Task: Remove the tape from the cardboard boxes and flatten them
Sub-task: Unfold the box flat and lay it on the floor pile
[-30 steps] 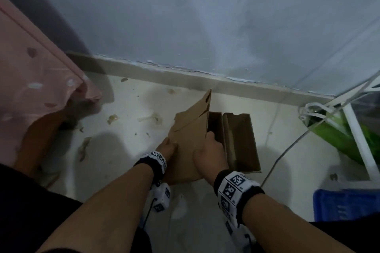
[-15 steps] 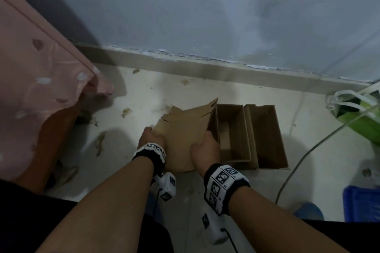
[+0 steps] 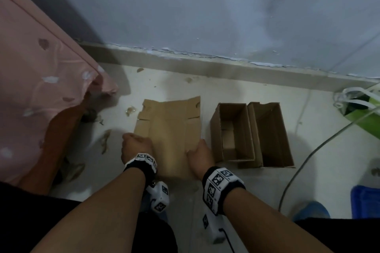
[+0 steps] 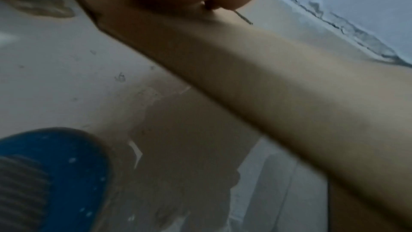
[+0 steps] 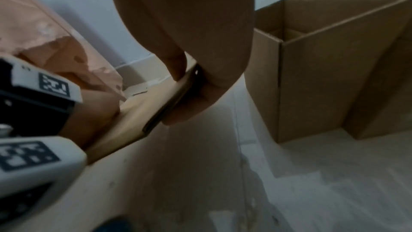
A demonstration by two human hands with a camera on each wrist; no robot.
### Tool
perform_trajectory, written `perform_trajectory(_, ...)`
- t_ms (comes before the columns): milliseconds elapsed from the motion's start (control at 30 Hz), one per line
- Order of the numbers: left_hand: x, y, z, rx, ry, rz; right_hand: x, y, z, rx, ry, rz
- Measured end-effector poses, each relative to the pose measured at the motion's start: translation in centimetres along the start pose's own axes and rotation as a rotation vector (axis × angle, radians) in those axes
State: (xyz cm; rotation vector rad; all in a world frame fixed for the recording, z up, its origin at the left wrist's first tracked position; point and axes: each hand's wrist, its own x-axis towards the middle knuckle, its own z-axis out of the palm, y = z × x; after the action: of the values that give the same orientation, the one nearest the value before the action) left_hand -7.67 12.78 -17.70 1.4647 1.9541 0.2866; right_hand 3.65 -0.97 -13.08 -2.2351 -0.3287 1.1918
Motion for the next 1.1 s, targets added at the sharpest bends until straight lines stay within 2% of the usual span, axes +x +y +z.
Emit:
perform_trajectory(133, -1.1, -0.5, 1.6, 0.100, -0.170, 0.063, 0.6, 3.7, -0.1, -0.098, -0.011, 0.231)
perform_trajectory(300, -2.5, -1.4, 3.0, 0.075, -0.293, 0.086, 1.3, 6.3, -1.3, -0.161, 0.046, 0.309)
perform_trajectory(500, -3.0, -0.8, 4.5, 0.167, -0.492, 0.261, 2.9, 9.1, -3.6, -0.227, 0.093, 0.430)
perform_trajectory(600, -3.0, -0.5, 6.1, 0.174, -0.526, 0.262, 3.2, 10.5, -4.0, -0.240, 0.124, 0.481)
perform_trajectory(733, -3.2, 0.3, 7.3, 0.149, -0.511, 0.274, 3.6, 11.1, -4.3, -0.276, 0.193, 0.379)
perform_trajectory(833, -3.5, 1.4, 7.1, 0.122, -0.483, 0.263, 3.9, 11.1, -4.4, -0.275, 0.163, 0.383)
perform_trajectory(967, -3.0, 2.2, 7.3, 0.152, -0.534, 0.246, 4.3, 11.1, -4.2, -0.111, 0.287, 0.392)
perform_trajectory(1100, -2.2, 2.3, 7.8, 0.152, -0.541, 0.269, 5.3, 11.2, -4.5, 0.003, 0.343, 0.393)
